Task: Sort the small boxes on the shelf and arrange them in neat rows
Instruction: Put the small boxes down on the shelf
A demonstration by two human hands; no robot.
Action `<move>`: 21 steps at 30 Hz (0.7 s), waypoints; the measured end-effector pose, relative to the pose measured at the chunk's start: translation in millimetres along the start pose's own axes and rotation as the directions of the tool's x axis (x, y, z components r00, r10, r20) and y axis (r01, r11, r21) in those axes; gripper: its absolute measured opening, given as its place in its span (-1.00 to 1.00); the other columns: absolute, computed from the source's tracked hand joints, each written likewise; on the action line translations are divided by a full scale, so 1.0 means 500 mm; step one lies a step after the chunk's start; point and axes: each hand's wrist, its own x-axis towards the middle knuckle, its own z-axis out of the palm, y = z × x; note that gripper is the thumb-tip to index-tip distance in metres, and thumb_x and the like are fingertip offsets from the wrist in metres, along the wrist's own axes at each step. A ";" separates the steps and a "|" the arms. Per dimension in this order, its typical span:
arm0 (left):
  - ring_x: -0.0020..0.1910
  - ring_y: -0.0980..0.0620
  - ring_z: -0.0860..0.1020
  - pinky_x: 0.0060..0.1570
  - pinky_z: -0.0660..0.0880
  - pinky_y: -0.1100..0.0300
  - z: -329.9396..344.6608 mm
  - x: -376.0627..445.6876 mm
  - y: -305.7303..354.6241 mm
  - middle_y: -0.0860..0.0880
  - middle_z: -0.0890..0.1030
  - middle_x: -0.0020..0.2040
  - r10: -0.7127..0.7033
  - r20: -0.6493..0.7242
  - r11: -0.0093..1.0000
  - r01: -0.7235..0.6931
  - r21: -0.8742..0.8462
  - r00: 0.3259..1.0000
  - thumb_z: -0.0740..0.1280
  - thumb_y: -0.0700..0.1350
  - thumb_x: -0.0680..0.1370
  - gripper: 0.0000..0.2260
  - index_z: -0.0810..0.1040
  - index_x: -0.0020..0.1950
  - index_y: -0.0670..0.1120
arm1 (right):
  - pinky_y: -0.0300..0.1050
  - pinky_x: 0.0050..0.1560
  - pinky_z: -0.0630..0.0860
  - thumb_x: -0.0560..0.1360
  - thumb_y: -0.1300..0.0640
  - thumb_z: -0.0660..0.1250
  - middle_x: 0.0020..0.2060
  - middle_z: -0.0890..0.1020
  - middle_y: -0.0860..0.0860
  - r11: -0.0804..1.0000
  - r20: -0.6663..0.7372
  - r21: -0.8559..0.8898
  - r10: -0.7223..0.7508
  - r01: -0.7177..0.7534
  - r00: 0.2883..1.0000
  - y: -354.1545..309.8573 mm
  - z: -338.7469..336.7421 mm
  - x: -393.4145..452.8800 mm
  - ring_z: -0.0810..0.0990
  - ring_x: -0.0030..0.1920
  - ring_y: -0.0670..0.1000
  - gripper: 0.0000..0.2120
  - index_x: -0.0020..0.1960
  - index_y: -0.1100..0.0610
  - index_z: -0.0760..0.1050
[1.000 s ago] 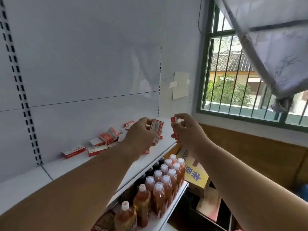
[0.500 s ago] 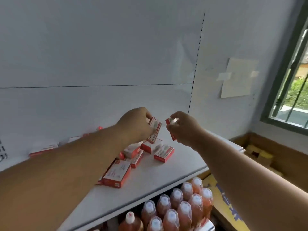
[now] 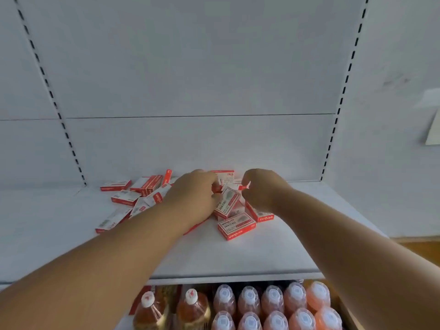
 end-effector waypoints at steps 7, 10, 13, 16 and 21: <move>0.03 0.03 0.50 -0.01 0.45 0.17 -0.067 -0.040 -0.081 0.05 0.56 0.05 -0.052 -0.162 0.998 0.058 0.039 0.986 0.30 -0.18 0.54 -0.77 0.59 0.14 0.04 | -0.09 0.06 0.52 0.51 0.14 0.27 0.07 0.60 -0.04 0.964 -0.097 0.115 -0.230 0.240 0.968 -0.067 0.006 -0.001 0.55 0.08 0.02 -0.76 0.16 0.03 0.55; 0.11 0.00 0.50 0.12 0.50 0.05 -0.077 -0.044 -0.122 0.04 0.54 0.12 -0.129 -0.068 0.990 0.133 0.052 0.989 0.33 -0.11 0.52 -0.71 0.54 0.24 0.04 | -0.12 0.07 0.49 0.51 0.10 0.31 0.07 0.60 -0.07 0.945 -0.067 0.134 -0.291 0.297 0.955 -0.111 0.020 0.000 0.54 0.07 -0.01 -0.78 0.14 0.00 0.55; 0.16 0.00 0.49 0.16 0.51 -0.01 -0.073 -0.040 -0.145 0.04 0.52 0.20 -0.120 0.011 0.988 0.119 0.101 0.993 0.32 -0.01 0.54 -0.67 0.49 0.31 0.06 | -0.09 0.10 0.51 0.52 0.07 0.33 0.16 0.56 -0.02 0.948 -0.063 0.112 -0.293 0.298 0.954 -0.143 0.038 0.009 0.54 0.10 0.02 -0.69 0.26 0.00 0.49; 0.12 0.03 0.49 0.13 0.51 0.04 -0.074 -0.026 -0.160 0.05 0.53 0.19 -0.066 0.072 0.993 0.059 0.102 0.995 0.29 0.06 0.55 -0.68 0.50 0.30 0.07 | -0.06 0.10 0.50 0.52 0.11 0.31 0.29 0.49 0.04 0.973 0.017 0.034 -0.229 0.228 0.973 -0.163 0.051 0.027 0.51 0.20 0.10 -0.53 0.42 -0.03 0.35; 0.14 0.03 0.51 0.14 0.52 0.02 -0.080 0.000 -0.176 0.07 0.52 0.23 -0.006 0.183 0.999 -0.001 0.040 0.983 0.29 0.12 0.52 -0.63 0.48 0.32 0.12 | -0.11 0.01 0.55 0.52 0.08 0.32 0.25 0.54 0.01 0.993 0.066 -0.019 -0.112 0.113 0.992 -0.180 0.070 0.046 0.55 0.12 0.06 -0.54 0.40 -0.07 0.37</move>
